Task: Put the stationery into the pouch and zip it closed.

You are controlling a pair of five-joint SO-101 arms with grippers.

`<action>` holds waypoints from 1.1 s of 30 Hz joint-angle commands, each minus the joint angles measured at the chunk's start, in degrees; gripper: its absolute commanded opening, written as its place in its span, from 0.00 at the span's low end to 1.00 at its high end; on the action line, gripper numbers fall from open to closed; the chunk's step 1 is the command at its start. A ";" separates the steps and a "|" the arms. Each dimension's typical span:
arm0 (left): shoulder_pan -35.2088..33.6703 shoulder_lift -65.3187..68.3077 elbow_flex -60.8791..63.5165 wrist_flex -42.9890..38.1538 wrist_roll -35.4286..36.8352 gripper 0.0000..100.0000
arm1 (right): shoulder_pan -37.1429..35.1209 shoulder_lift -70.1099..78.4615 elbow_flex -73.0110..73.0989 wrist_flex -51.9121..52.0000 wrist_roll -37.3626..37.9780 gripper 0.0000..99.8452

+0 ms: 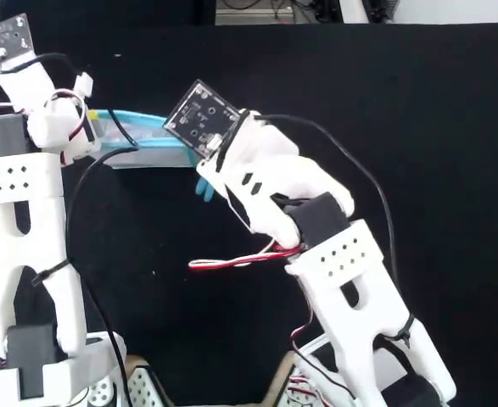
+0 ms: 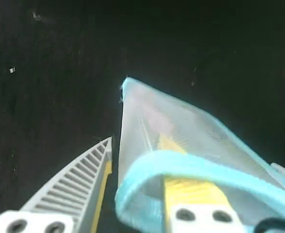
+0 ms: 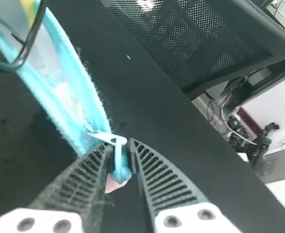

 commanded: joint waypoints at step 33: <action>-0.13 -15.03 -20.35 15.21 -17.23 0.22 | 1.41 -0.84 -4.26 -1.05 -7.38 0.01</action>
